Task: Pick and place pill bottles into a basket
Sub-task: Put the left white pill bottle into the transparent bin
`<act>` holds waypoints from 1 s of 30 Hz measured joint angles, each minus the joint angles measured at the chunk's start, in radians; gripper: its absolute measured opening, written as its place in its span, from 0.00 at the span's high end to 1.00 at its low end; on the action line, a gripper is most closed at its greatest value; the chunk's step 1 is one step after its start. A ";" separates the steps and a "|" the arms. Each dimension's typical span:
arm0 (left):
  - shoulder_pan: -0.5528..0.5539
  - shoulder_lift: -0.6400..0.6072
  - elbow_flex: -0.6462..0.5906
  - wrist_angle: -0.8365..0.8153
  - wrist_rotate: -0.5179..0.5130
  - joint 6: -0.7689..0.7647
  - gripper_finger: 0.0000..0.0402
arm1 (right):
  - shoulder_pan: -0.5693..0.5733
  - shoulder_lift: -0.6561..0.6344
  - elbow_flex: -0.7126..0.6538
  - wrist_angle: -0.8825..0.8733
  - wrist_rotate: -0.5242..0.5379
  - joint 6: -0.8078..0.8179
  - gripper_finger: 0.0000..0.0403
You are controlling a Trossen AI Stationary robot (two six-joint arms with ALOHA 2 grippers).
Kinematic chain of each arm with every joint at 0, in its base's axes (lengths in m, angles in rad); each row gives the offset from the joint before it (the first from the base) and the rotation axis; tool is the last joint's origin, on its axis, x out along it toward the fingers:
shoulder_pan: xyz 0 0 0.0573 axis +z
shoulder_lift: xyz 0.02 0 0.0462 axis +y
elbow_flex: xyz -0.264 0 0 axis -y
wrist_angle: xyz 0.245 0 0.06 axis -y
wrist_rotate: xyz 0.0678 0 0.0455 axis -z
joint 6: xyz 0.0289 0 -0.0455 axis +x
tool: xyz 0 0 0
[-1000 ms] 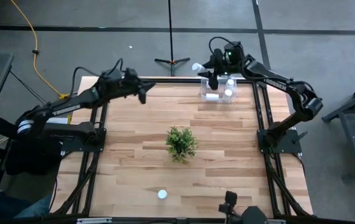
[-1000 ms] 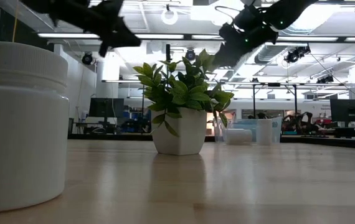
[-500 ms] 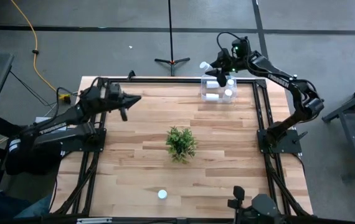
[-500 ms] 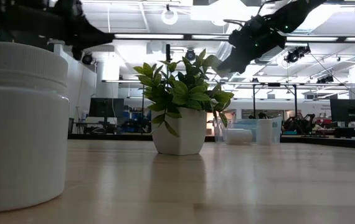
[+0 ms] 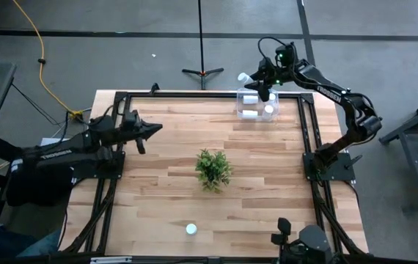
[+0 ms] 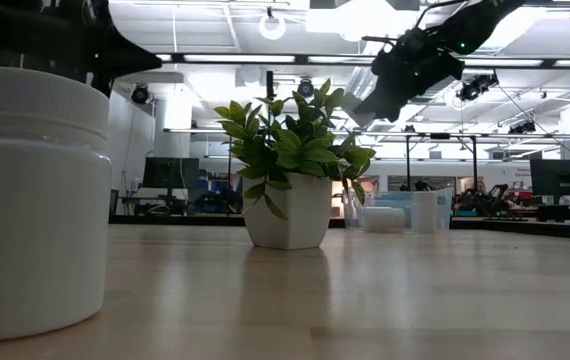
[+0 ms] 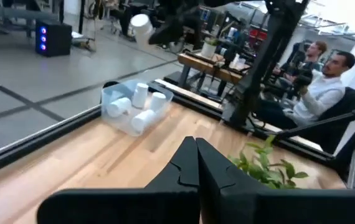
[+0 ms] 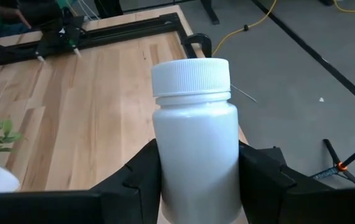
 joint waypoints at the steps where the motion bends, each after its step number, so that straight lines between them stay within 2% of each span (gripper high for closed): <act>1: -0.045 0.002 -0.005 0.007 -0.049 0.008 0.94 | 0.000 0.000 0.000 0.000 0.003 0.002 0.61; 4: -0.186 0.011 -0.081 0.108 -0.204 0.047 0.94 | 0.000 0.000 0.000 0.001 0.013 0.023 0.61; 7: -0.305 -0.006 -0.167 0.200 -0.304 0.100 0.94 | 0.000 0.000 0.000 0.001 0.014 0.026 0.61; 10: -0.380 -0.053 -0.201 0.172 -0.379 0.096 0.94 | 0.000 0.000 0.000 0.000 0.018 0.026 0.61; 15: -0.448 -0.170 -0.207 0.103 -0.405 0.116 0.94 | -0.011 0.000 0.000 -0.053 0.056 -0.011 0.61; 19: -0.449 -0.281 -0.206 0.015 -0.420 0.169 0.94 | -0.011 0.000 0.000 -0.116 0.067 -0.042 0.61; 22: -0.449 -0.375 -0.206 -0.042 -0.413 0.197 0.94 | -0.010 0.000 0.000 -0.164 0.121 -0.084 0.61; 26: -0.449 -0.369 -0.208 -0.068 -0.404 0.203 0.94 | -0.011 0.000 0.000 -0.179 0.129 -0.110 0.61; 30: -0.450 -0.370 -0.212 -0.048 -0.399 0.145 0.94 | -0.011 0.000 0.000 -0.159 0.130 -0.113 0.61</act>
